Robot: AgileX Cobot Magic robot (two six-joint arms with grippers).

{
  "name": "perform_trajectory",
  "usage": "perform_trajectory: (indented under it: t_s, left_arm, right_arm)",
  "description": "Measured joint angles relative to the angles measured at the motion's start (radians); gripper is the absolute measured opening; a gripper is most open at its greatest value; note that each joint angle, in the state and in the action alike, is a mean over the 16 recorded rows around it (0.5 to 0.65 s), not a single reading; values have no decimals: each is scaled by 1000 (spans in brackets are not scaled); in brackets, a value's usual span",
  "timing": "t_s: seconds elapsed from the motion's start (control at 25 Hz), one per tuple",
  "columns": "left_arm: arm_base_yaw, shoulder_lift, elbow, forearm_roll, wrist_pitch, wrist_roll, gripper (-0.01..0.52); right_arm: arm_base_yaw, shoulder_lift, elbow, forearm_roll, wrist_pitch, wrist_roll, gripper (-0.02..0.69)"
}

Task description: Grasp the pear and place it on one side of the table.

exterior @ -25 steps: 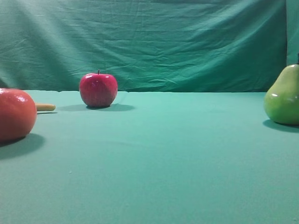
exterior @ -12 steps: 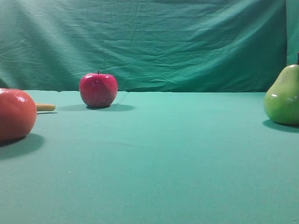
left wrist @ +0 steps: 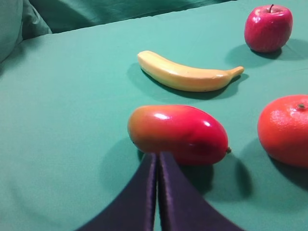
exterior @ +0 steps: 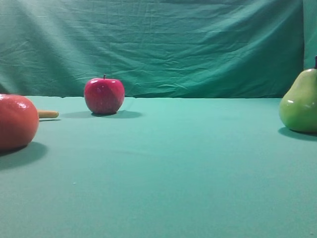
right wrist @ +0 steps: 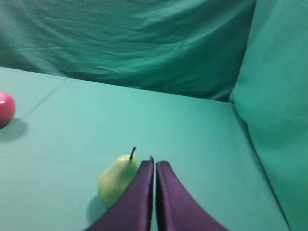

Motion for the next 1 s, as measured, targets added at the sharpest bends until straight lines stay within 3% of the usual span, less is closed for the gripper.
perform_trajectory:
  t_s: [0.4, 1.0]
  left_arm:
    - [0, 0, 0, 0, 0, 0, 0]
    - [0, 0, 0, 0, 0, 0, 0]
  right_arm:
    - [-68, -115, 296, -3, -142, 0, 0]
    - [-71, -133, 342, -4, -132, 5, 0]
